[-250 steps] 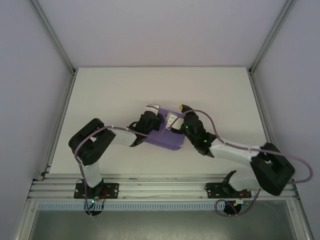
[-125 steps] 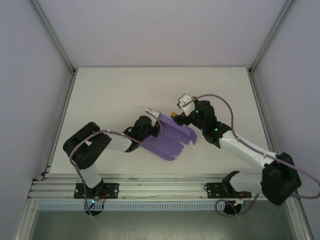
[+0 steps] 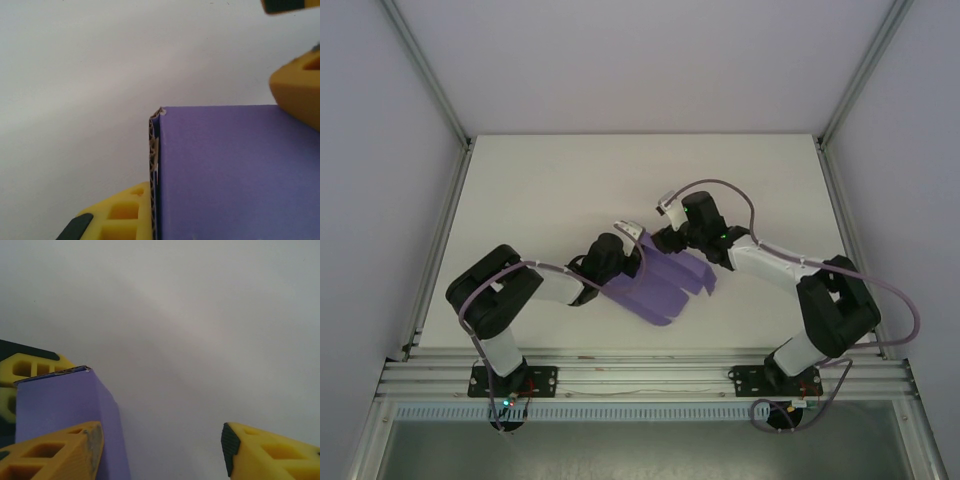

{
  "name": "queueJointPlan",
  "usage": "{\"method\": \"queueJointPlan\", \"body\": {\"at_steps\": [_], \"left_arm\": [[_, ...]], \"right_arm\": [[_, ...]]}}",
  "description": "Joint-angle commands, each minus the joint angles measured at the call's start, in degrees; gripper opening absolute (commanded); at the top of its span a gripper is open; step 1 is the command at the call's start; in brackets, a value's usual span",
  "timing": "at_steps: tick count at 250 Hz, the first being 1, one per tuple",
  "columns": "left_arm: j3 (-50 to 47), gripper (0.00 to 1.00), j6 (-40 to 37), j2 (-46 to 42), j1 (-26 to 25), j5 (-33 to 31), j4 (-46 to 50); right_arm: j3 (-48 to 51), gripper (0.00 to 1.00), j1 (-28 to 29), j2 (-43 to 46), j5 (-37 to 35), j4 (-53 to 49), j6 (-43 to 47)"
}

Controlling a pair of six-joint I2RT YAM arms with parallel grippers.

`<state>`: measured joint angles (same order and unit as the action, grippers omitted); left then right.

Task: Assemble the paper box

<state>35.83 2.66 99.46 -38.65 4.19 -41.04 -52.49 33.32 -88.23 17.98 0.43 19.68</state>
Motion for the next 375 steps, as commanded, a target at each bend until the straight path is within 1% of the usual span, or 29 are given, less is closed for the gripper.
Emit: {"method": "queueJointPlan", "body": {"at_steps": [1,15,42,104,117,136,154,157,177,186,194,206,218,240,249,255,270,289,309,324,339,360,375], "left_arm": [[0.37,0.19,-0.83,0.58,-0.46,1.63,2.75],[0.55,0.26,-0.24,0.88,-0.47,0.20,2.34],[0.82,0.30,1.15,1.80,-0.41,-3.41,0.55],[1.06,0.30,4.51,4.45,-0.13,-6.86,-6.25],[1.30,0.30,4.98,4.76,0.07,-6.13,-7.65],[1.73,0.22,5.25,5.17,0.33,-5.07,-9.18],[2.77,0.02,5.25,6.01,0.51,-5.74,-8.88],[3.00,0.00,5.24,6.01,0.51,-5.84,-8.60],[3.98,0.00,5.89,5.78,0.58,-6.05,-6.39],[4.24,0.00,7.01,5.07,0.60,-6.93,-4.74],[4.41,0.00,8.22,4.09,0.60,-7.58,-2.73],[4.72,0.00,9.39,2.23,0.60,-7.98,0.96],[4.90,0.00,11.45,0.03,0.61,-9.02,5.02],[5.92,0.00,15.70,-3.99,0.69,-9.99,14.22],[6.62,0.00,16.80,-5.29,0.69,-9.41,18.22],[6.84,0.00,17.22,-6.17,0.69,-8.62,20.26],[6.96,0.00,18.56,-8.35,0.70,-7.29,24.05],[6.31,0.00,20.57,-11.08,0.69,-6.09,26.63],[6.17,0.00,20.86,-13.32,0.74,-2.68,28.85],[5.95,0.00,21.60,-14.80,0.76,-1.09,29.75],[5.99,0.00,22.14,-16.12,0.77,0.36,30.45],[6.82,0.00,22.30,-17.40,0.82,0.42,33.17],[7.41,0.00,22.04,-17.81,0.77,-0.22,34.75]], "right_arm": [[1.71,0.63,-0.24,-1.68,1.21,-3.51,-0.54],[1.87,0.60,-0.35,-1.67,2.24,-3.72,-0.62],[0.24,0.58,-0.45,-2.45,2.26,-6.61,-1.75],[-2.06,0.54,-0.71,-4.61,5.45,-10.12,-1.40],[-2.56,0.54,-0.77,-4.96,6.97,-11.15,-1.10],[-3.05,0.53,-0.89,-5.49,7.36,-12.10,-1.63],[-2.96,0.53,-0.89,-5.41,6.12,-11.72,-2.59],[-2.85,0.53,-0.93,-5.32,6.10,-11.68,-2.69],[-2.19,0.55,-1.02,-3.52,5.72,-10.97,-4.24],[-2.03,0.58,-1.03,-1.84,5.03,-10.94,-5.50],[-1.66,0.64,-1.04,0.24,4.03,-10.78,-6.84],[-0.44,0.71,-1.06,4.32,1.30,-10.07,-9.49],[0.71,0.73,-1.02,9.21,-2.14,-9.83,-12.39],[3.50,0.79,-1.17,18.93,-11.52,-10.38,-19.32],[5.10,0.82,-1.41,21.87,-13.31,-10.88,-20.76],[6.13,0.85,-1.52,25.39,-13.57,-11.36,-21.43],[8.26,0.86,-1.64,31.58,-12.18,-13.52,-22.22],[9.87,0.87,-1.73,37.93,-9.89,-17.07,-23.45],[11.52,0.86,-1.83,41.90,-2.61,-19.11,-22.08],[12.07,0.83,-1.77,42.61,1.25,-18.81,-21.79],[11.55,0.80,-1.85,41.40,4.38,-19.76,-20.83],[10.16,0.75,-1.85,38.64,4.37,-21.29,-19.99],[9.87,0.68,-1.85,36.86,4.40,-20.59,-18.71]]}}
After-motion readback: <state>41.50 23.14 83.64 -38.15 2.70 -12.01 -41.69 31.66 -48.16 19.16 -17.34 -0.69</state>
